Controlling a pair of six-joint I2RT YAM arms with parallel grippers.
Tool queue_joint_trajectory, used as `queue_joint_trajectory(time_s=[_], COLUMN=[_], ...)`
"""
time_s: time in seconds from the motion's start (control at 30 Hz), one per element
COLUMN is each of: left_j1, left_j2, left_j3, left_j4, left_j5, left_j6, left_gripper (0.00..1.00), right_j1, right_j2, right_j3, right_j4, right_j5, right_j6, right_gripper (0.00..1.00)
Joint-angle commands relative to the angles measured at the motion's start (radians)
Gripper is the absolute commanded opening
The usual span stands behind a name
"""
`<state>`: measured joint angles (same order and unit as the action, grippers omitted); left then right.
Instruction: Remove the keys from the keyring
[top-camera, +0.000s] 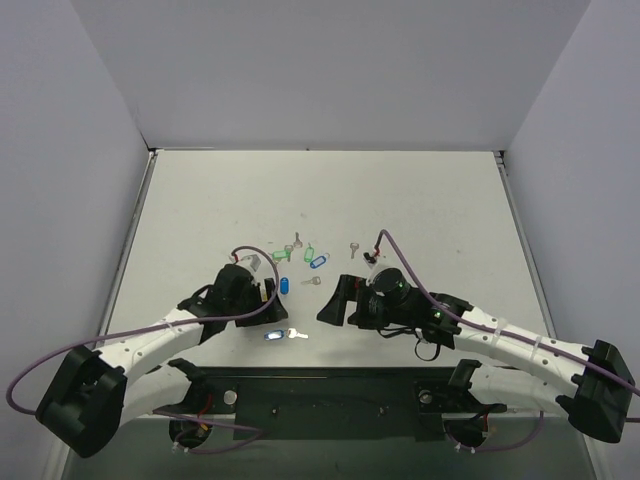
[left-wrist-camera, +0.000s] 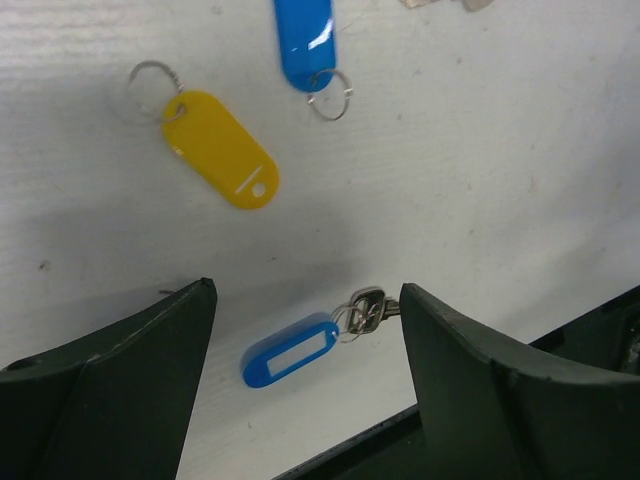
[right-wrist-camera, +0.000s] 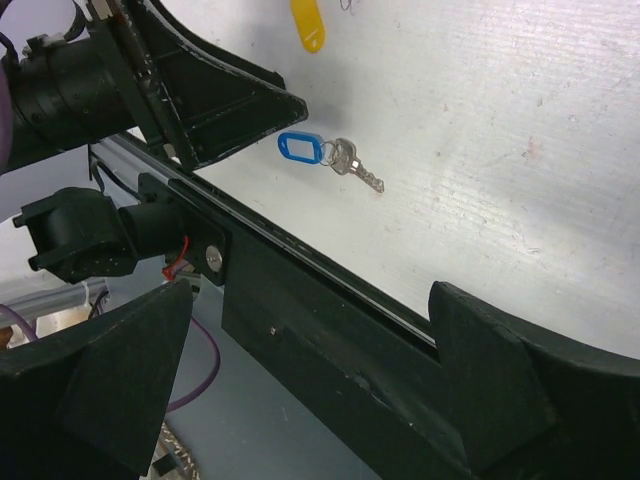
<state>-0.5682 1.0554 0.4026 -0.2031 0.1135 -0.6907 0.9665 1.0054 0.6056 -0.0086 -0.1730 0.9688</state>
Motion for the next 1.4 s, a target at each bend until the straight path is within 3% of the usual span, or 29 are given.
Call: queue_joint_trajectory(time_s=[0.0,0.23,0.5,0.67,0.9,1.37], left_j1=[-0.013,-0.047,-0.079,-0.096,-0.11,-0.113], left_j2=[0.043,0.028,-0.037,-0.093,-0.187,-0.221], left_j3=[-0.007,-0.062,-0.056,-0.068,-0.146,-0.202], left_j4=[0.113,0.11,-0.018,-0.065,-0.035,0.022], left_j5=[0.08,0.117,0.095,0.097,0.112,0.112], left_j6=[0.011,-0.033,-0.116,-0.171,-0.242,-0.253], left_gripper=[0.84,0.82,0.79,0.78,0.78,0.7], right_j1=[0.008,0.006,0.008,0.024,0.075,0.158], right_j2=[-0.022,-0.054,-0.057,-0.014,0.094,0.683], right_j3=[-0.004,-0.021,-0.079,-0.194,-0.328,-0.285], right_j4=[0.025,0.012,0.073,0.347,0.741,1.384], right_j5=[0.013,0.024,-0.006,-0.028,0.104,0.127], right_j6=[0.004,-0.007,0.01,0.132,0.318,0.544], right_gripper=[1.0,1.0,1.0,0.98,0.96,0.94])
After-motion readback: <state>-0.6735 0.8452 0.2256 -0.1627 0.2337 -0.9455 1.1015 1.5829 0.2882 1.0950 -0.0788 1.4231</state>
